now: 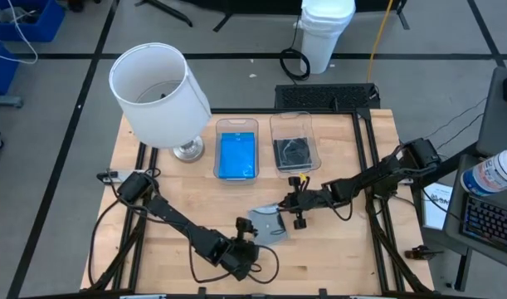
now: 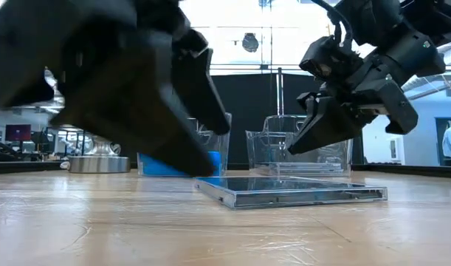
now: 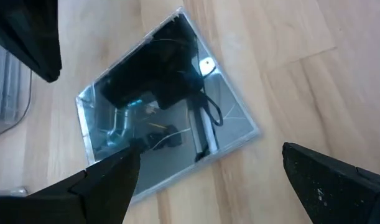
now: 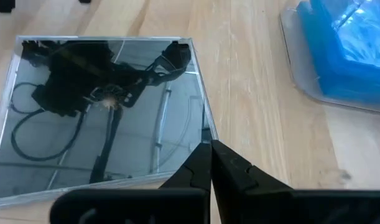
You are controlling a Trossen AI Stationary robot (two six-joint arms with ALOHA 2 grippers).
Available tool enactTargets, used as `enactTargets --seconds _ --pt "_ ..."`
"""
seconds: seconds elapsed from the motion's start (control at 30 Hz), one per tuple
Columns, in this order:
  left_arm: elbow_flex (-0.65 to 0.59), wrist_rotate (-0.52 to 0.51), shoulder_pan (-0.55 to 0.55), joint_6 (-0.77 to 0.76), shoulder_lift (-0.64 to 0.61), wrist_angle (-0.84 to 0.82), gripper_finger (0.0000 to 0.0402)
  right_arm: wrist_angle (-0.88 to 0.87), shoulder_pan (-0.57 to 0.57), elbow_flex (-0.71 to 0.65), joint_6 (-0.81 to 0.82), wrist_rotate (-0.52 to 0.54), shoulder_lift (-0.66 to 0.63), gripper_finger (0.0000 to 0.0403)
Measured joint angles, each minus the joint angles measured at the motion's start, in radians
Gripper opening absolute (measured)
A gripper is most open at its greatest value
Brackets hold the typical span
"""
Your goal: Pick & place jewel cases by type
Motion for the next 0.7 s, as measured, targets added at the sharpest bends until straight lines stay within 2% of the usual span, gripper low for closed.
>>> enactTargets --seconds 0.3,0.47,0.7 --pt "0.001 -0.027 0.016 0.059 0.02 0.061 0.0392 0.012 -0.005 -0.011 0.022 0.0 0.003 0.0" --pt "0.0 -0.036 0.02 0.062 0.02 0.077 0.0392 0.103 -0.008 -0.023 0.016 0.0 0.065 0.0" --pt "0.0 -0.015 0.023 0.062 0.02 0.093 0.0392 0.128 -0.04 -0.023 0.024 0.0 0.115 0.0"
